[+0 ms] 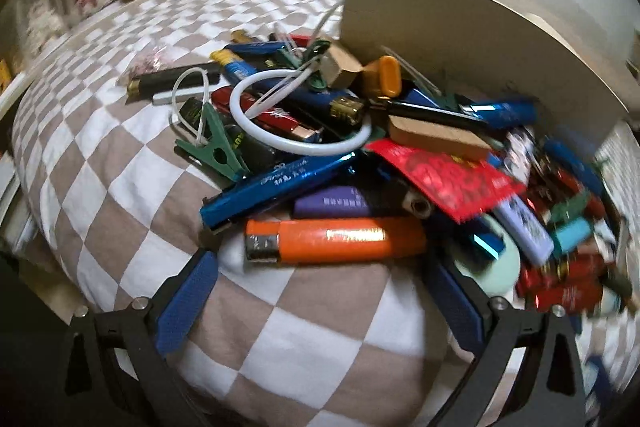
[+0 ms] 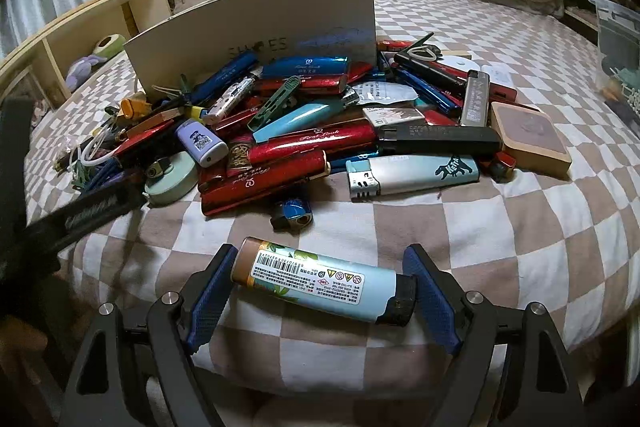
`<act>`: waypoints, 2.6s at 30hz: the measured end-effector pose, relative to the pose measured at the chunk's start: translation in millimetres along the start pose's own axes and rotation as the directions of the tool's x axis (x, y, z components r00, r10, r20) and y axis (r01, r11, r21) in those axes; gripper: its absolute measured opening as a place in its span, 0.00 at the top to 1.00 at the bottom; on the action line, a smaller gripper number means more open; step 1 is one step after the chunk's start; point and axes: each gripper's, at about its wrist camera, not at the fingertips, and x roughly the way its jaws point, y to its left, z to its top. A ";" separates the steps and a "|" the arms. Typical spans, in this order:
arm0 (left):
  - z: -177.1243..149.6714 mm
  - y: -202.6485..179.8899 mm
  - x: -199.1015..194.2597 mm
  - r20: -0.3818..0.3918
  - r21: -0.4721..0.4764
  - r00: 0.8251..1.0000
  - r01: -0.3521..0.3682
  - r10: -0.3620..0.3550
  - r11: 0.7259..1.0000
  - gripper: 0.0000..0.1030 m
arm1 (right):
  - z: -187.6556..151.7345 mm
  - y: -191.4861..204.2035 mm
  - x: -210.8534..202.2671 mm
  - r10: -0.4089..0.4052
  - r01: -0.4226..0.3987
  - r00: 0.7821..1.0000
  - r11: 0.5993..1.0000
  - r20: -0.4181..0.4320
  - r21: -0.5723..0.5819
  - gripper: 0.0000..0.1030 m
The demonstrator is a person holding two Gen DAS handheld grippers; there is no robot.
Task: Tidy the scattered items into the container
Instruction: 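Grasp the orange lighter with the left tool while the right tool holds the cylinder, then lift both held items and carry them over the shoebox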
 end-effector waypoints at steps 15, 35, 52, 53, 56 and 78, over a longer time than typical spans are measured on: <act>3.2 9.9 -7.0 -0.004 -0.025 0.996 0.085 -0.086 0.996 0.00 | -0.4 6.0 0.2 -0.039 0.039 0.999 0.999 0.001 -0.024 0.19; -8.0 3.0 -8.1 0.057 0.007 0.998 0.003 -0.003 1.000 0.19 | -0.4 4.0 -0.6 -0.019 0.019 1.000 0.999 0.000 -0.030 0.18; -19.1 11.4 -23.6 0.061 0.125 0.989 0.123 -0.131 0.984 0.19 | -0.5 12.7 -4.3 -0.039 0.040 0.999 0.997 0.017 -0.069 0.19; -19.3 10.8 -24.7 0.061 0.126 0.988 0.131 -0.139 0.983 0.19 | 0.6 13.3 -4.7 -0.035 0.037 0.999 0.997 0.018 -0.072 0.19; -18.1 7.5 -30.2 0.070 0.133 0.984 0.152 -0.162 0.979 0.19 | 5.8 17.3 -10.0 -0.033 0.037 0.999 0.995 0.042 -0.092 0.19; 118.0 -26.2 -87.7 0.168 0.237 0.894 0.373 -0.416 0.897 0.19 | 143.7 26.0 -64.0 0.133 -0.076 0.957 0.973 0.256 -0.220 0.19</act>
